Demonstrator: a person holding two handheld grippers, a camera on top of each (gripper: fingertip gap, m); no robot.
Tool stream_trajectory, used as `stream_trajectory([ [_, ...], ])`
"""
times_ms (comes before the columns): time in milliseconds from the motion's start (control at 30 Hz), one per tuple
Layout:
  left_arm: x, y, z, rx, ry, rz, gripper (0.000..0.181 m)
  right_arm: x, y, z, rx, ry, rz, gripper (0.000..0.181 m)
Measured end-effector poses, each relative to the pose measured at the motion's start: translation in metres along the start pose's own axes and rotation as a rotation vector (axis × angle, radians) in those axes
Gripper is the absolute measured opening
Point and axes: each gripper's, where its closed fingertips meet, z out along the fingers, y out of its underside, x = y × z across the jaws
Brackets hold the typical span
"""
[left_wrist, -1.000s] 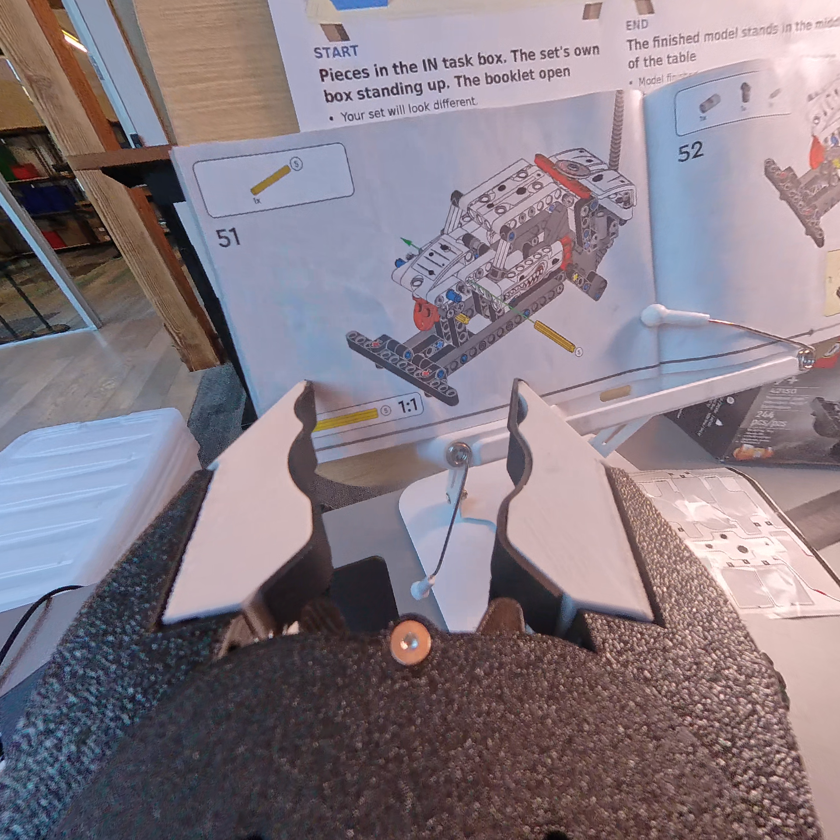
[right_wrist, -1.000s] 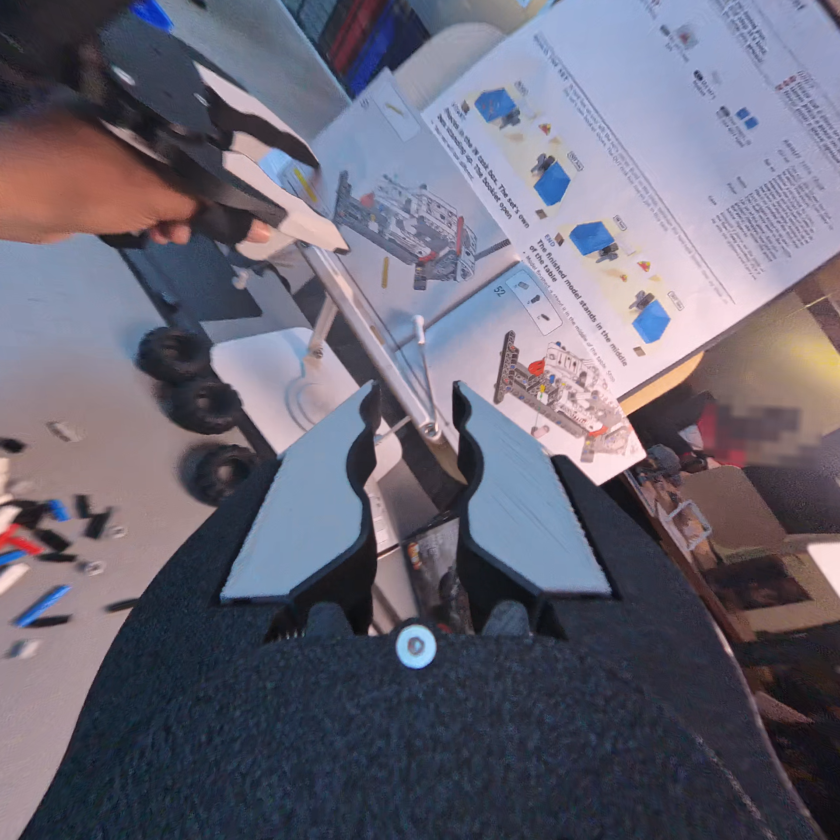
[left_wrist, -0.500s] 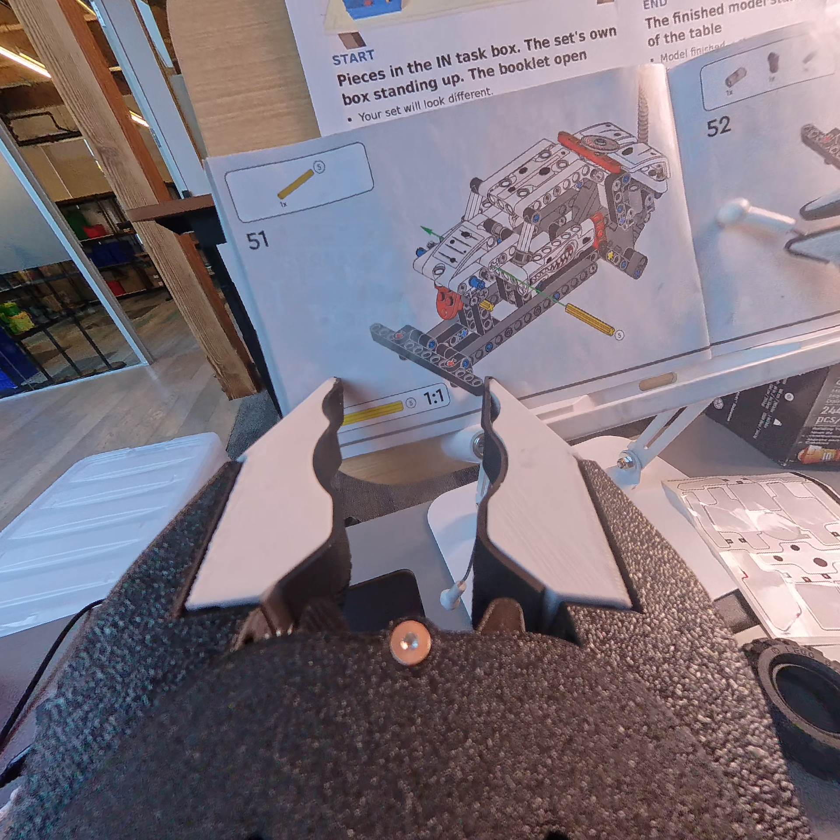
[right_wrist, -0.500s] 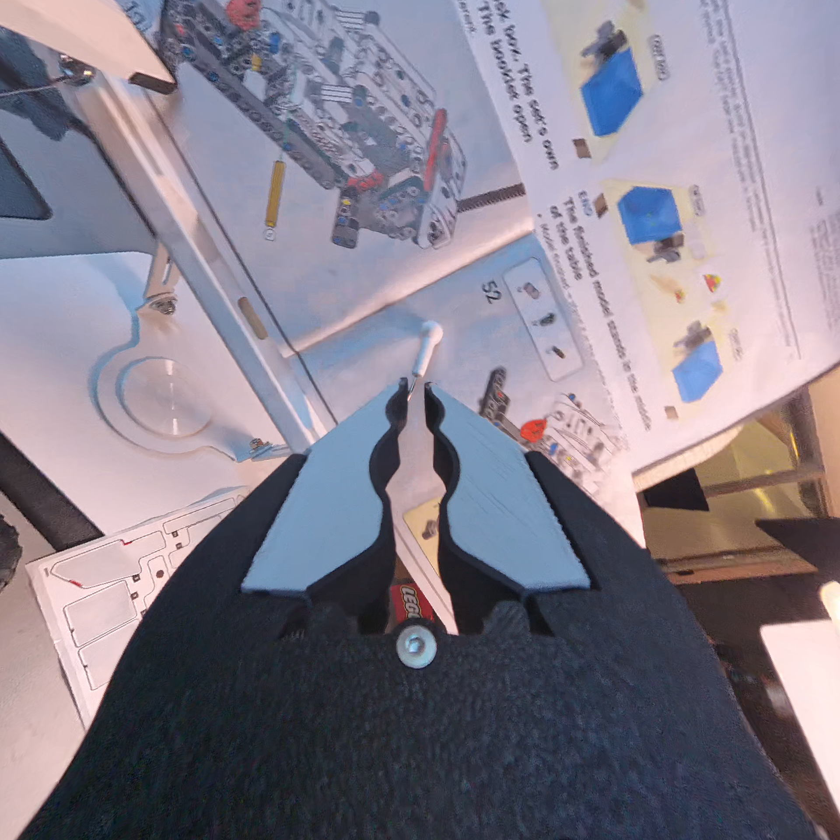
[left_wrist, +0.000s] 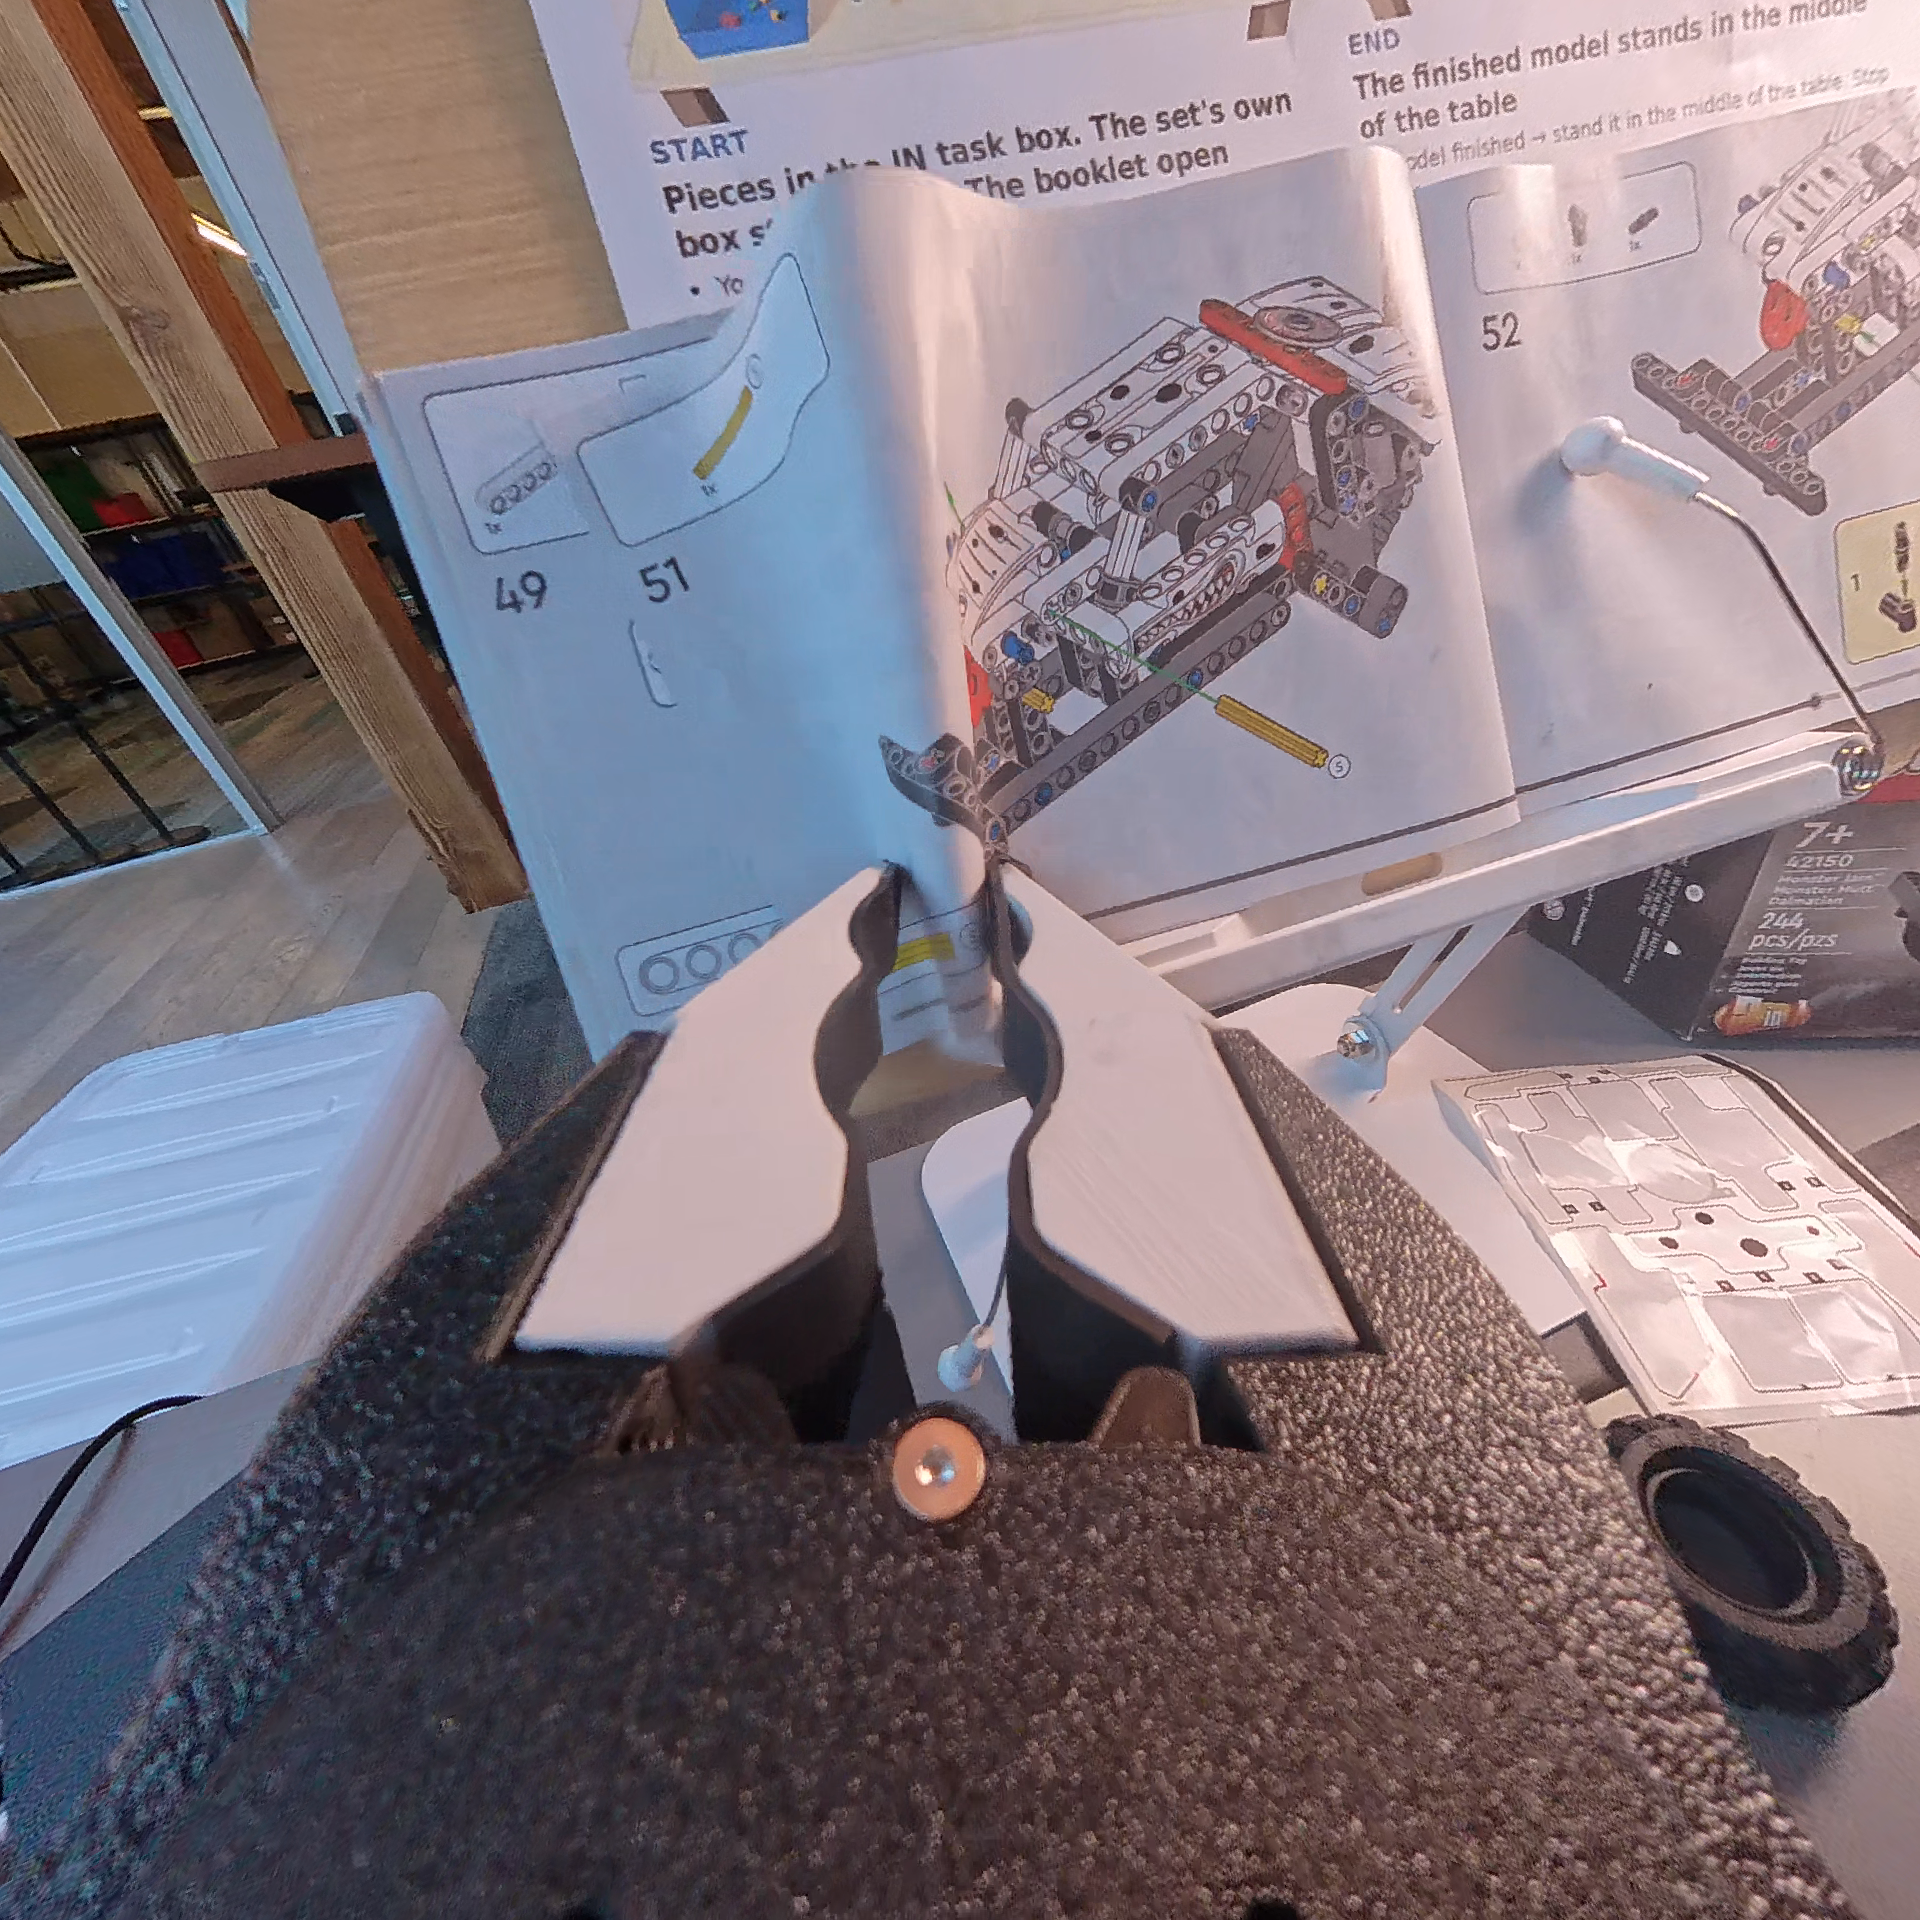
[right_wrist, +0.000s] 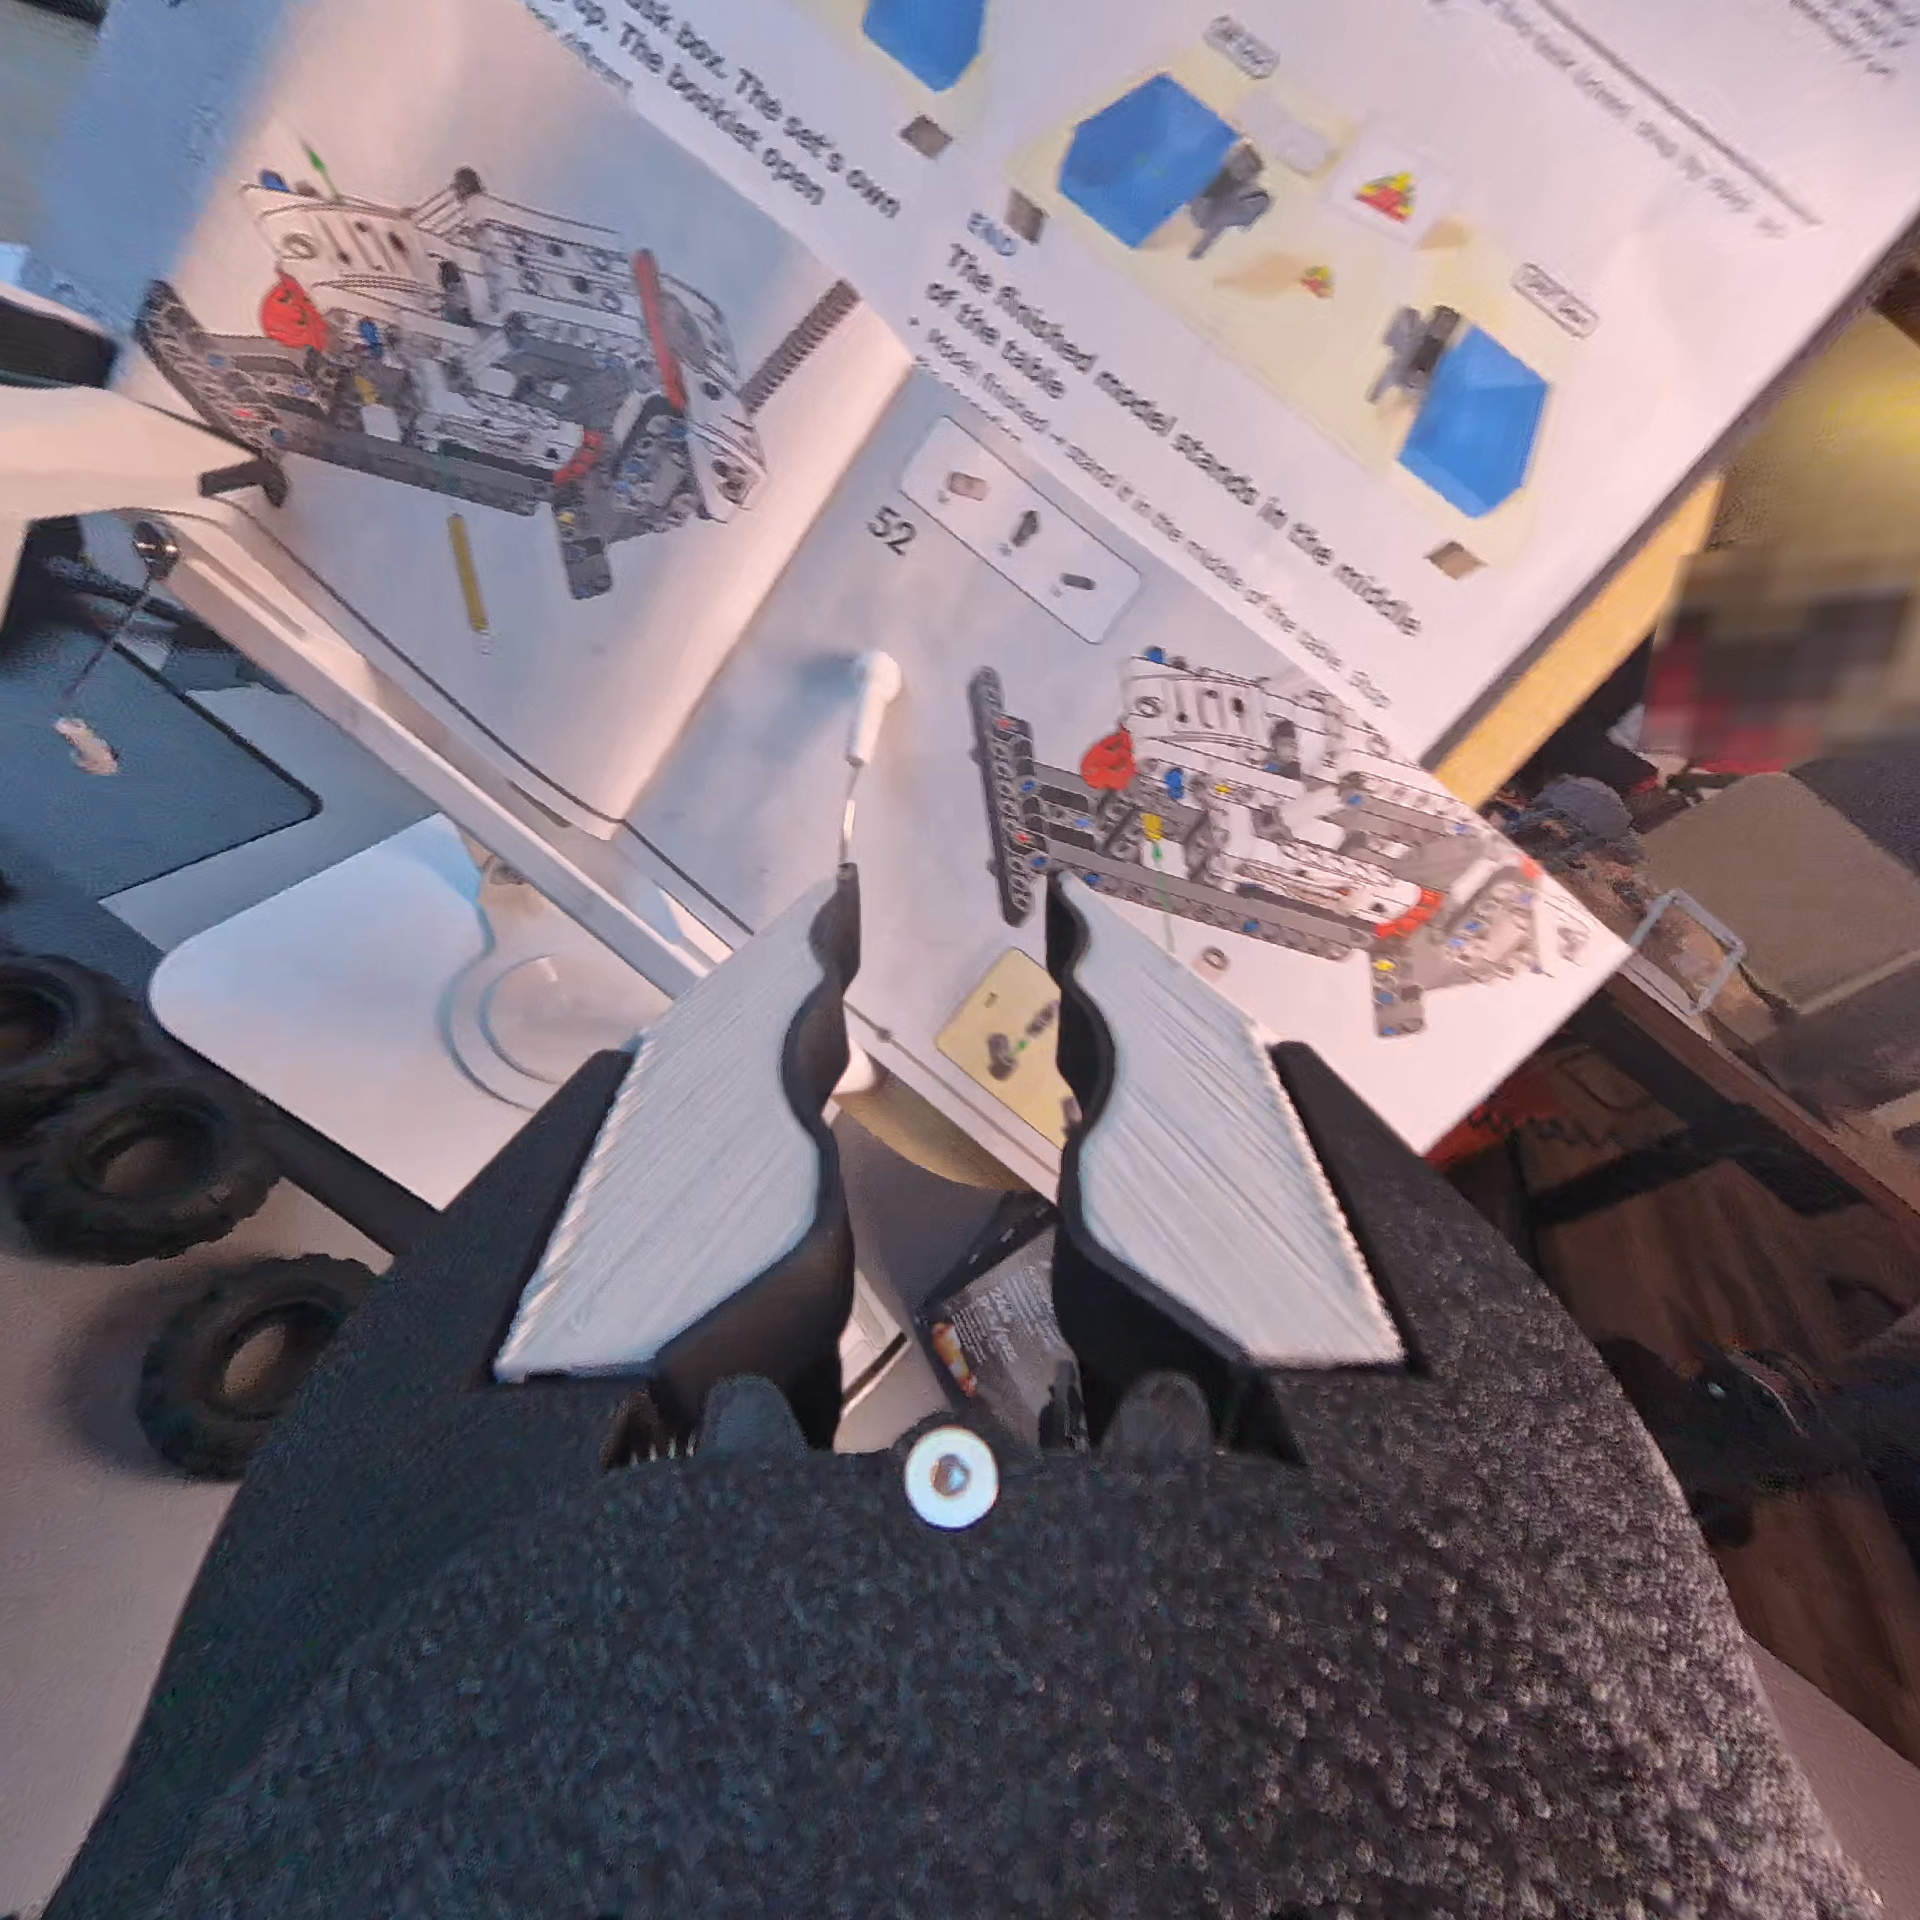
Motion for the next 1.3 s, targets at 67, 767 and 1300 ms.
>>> stream_trajectory([
  [67, 0.006, -0.002, -0.001, 0.006, 0.014, -0.013, 0.010, -0.015, 0.001, 0.015, -0.032, -0.023, -0.025, 0.041],
  [767, 0.100, -0.070, -0.033, 0.141, 0.338, -0.118, 0.006, 0.030, 0.078, -0.020, -0.176, 0.025, 0.355, 0.051],
  [1300, 0.073, -0.082, -0.039, 0.198, 0.223, -0.261, 0.004, 0.021, 0.086, 0.001, -0.176, 0.019, 0.222, 0.022],
])
